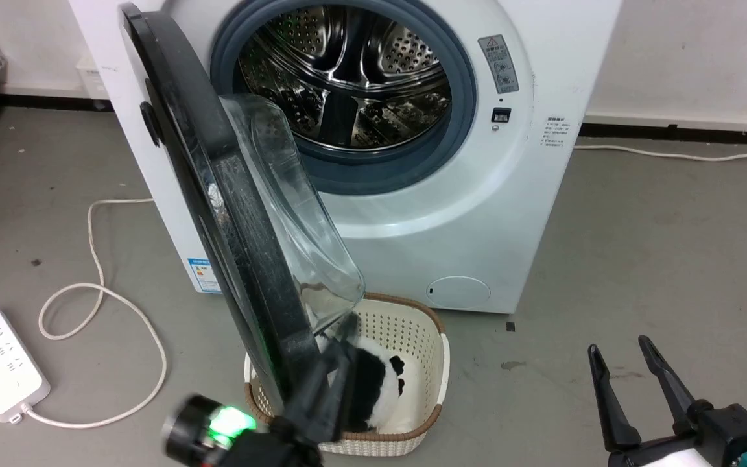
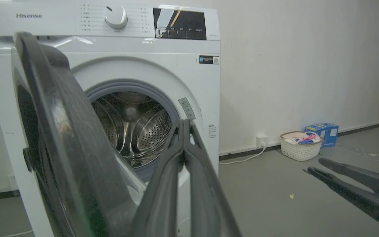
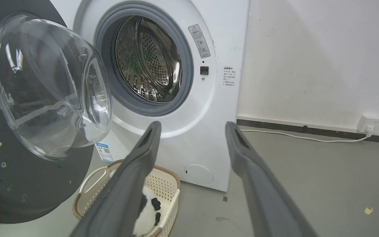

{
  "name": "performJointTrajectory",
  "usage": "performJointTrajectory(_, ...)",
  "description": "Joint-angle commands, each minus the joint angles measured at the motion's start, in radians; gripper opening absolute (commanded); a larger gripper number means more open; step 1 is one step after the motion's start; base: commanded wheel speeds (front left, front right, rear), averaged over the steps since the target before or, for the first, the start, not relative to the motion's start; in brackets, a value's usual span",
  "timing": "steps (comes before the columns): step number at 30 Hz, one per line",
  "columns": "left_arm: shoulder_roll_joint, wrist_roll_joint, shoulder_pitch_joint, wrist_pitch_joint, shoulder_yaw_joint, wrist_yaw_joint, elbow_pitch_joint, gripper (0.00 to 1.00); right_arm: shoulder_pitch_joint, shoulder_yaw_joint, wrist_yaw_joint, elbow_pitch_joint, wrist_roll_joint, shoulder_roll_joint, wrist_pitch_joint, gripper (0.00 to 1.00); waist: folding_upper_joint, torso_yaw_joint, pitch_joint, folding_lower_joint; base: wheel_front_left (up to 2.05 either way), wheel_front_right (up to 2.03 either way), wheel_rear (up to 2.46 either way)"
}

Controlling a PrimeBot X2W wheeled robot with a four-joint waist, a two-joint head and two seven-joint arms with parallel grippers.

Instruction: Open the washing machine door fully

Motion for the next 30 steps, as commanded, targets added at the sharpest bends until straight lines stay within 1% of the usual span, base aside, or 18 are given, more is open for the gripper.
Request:
performJointTrajectory(1, 0.004, -0.005, 0.022, 0.024, -0.02, -0.002, 0.038, 0.0, 0.008, 0.003, 0.001, 0.003, 0.002, 0.004, -0.004, 1.0, -0.0001, 0.0, 0.006, 0.0, 0.0, 0.0, 0.0)
performJointTrajectory(5, 0.003, -0.03, 0.032, 0.081, -0.045, -0.008, 0.139, 0.0, 0.004, 0.005, 0.001, 0.003, 0.003, 0.004, -0.004, 1.0, -0.0001, 0.003, 0.023, 0.0, 0.0, 0.0, 0.0)
performJointTrajectory(7, 0.002, -0.047, 0.032, 0.111, -0.042, -0.001, 0.192, 0.0, 0.002, 0.005, 0.001, 0.004, 0.002, 0.004, -0.004, 1.0, -0.0001, 0.005, 0.029, 0.0, 0.0, 0.0, 0.0)
performJointTrajectory(10, 0.002, -0.051, 0.02, 0.089, -0.014, 0.028, 0.237, 0.0, -0.002, 0.007, 0.001, 0.007, 0.004, 0.004, -0.004, 1.0, -0.0001, 0.011, 0.041, 0.0, 0.0, 0.0, 0.0)
performJointTrajectory(11, 0.002, -0.062, 0.011, 0.055, 0.007, 0.045, 0.262, 0.0, -0.001, 0.001, 0.001, 0.008, 0.008, 0.004, -0.004, 1.0, -0.0001, 0.031, 0.048, 0.0, 0.0, 0.0, 0.0)
performJointTrajectory(15, 0.004, -0.079, 0.007, 0.04, 0.023, 0.052, 0.285, 0.0, 0.003, -0.003, 0.001, 0.012, 0.012, 0.005, -0.004, 1.0, -0.0001, 0.071, 0.049, 0.0, 0.0, 0.0, 0.0)
performJointTrajectory(16, 0.005, -0.082, 0.006, 0.039, 0.025, 0.052, 0.29, 0.0, 0.004, -0.005, 0.001, 0.012, 0.014, 0.005, -0.004, 1.0, -0.0001, 0.086, 0.048, 0.0, 0.0, 0.0, 0.0)
performJointTrajectory(17, 0.008, -0.091, 0.008, 0.043, 0.035, 0.057, 0.301, 0.0, 0.007, -0.006, 0.001, 0.01, 0.021, 0.005, -0.004, 1.0, -0.0001, 0.134, 0.046, 0.0, 0.0, 0.0, 0.0)
performJointTrajectory(23, 0.029, -0.105, 0.008, 0.068, 0.075, 0.082, 0.303, 0.0, 0.028, -0.008, 0.001, 0.011, 0.022, 0.005, -0.004, 1.0, -0.0001, 0.259, 0.05, 0.0, 0.0, 0.0, 0.0)
performJointTrajectory(27, 0.051, -0.123, 0.0, 0.076, 0.126, 0.102, 0.298, 0.0, 0.023, 0.0, 0.001, 0.006, 0.008, 0.005, -0.004, 1.0, -0.0001, 0.324, 0.072, 0.0, 0.0, 0.0, 0.0)
performJointTrajectory(28, 0.051, -0.123, 0.0, 0.076, 0.126, 0.102, 0.298, 0.0, 0.023, 0.0, 0.001, 0.006, 0.008, 0.005, -0.004, 1.0, -0.0001, 0.324, 0.072, 0.0, 0.0, 0.0, 0.0)
performJointTrajectory(30, 0.078, -0.163, -0.026, 0.09, 0.197, 0.118, 0.29, 0.0, 0.006, 0.014, 0.001, 0.0, -0.022, 0.005, -0.004, 1.0, -0.0001, 0.369, 0.128, 0.0, 0.0, 0.0, 0.0)
